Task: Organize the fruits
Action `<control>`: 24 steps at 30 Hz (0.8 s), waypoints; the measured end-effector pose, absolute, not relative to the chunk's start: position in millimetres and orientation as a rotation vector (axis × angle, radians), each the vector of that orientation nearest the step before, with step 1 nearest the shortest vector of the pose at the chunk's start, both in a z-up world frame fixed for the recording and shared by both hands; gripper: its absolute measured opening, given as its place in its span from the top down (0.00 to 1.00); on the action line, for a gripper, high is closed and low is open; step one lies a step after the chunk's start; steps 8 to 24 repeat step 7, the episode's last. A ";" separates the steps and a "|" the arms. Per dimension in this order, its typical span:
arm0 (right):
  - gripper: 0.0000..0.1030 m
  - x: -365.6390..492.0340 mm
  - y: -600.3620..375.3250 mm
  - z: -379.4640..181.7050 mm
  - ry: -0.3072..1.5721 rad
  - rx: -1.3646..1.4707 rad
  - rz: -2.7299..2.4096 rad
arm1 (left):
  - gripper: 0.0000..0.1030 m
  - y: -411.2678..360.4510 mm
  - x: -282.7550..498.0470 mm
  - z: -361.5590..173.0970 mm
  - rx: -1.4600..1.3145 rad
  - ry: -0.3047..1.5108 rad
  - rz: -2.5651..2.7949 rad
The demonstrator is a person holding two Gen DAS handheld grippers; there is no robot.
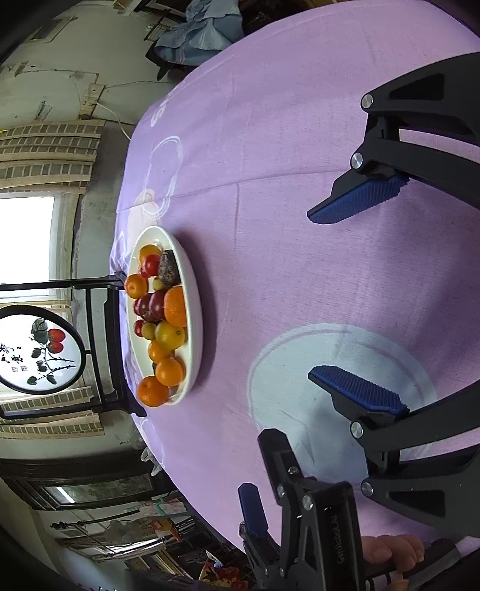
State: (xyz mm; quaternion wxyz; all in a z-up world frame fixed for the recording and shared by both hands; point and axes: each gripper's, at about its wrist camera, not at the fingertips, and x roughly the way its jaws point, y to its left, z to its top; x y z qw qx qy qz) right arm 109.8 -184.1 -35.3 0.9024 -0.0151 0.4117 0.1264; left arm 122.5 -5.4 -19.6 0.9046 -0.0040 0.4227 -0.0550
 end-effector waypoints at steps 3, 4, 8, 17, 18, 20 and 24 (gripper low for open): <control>0.22 110.2 -184.5 -42.8 0.890 -0.035 0.248 | 0.09 -1.1 125.4 -30.2 -0.022 0.906 -0.089; 0.22 110.6 -184.8 -44.4 0.900 -0.032 0.247 | 0.09 0.8 125.8 -32.9 -0.034 0.911 -0.082; 0.22 110.5 -184.4 -47.4 0.917 -0.027 0.240 | 0.09 1.4 127.2 -39.2 -0.023 0.917 -0.071; 0.22 110.5 -184.4 -47.4 0.917 -0.027 0.240 | 0.09 1.4 127.2 -39.2 -0.023 0.917 -0.071; 0.22 110.5 -184.4 -47.4 0.917 -0.027 0.240 | 0.09 1.4 127.2 -39.2 -0.023 0.917 -0.071; 0.22 110.5 -184.4 -47.4 0.917 -0.027 0.240 | 0.09 1.4 127.2 -39.2 -0.023 0.917 -0.071; 0.22 110.5 -184.4 -47.4 0.917 -0.027 0.240 | 0.09 1.4 127.2 -39.2 -0.023 0.917 -0.071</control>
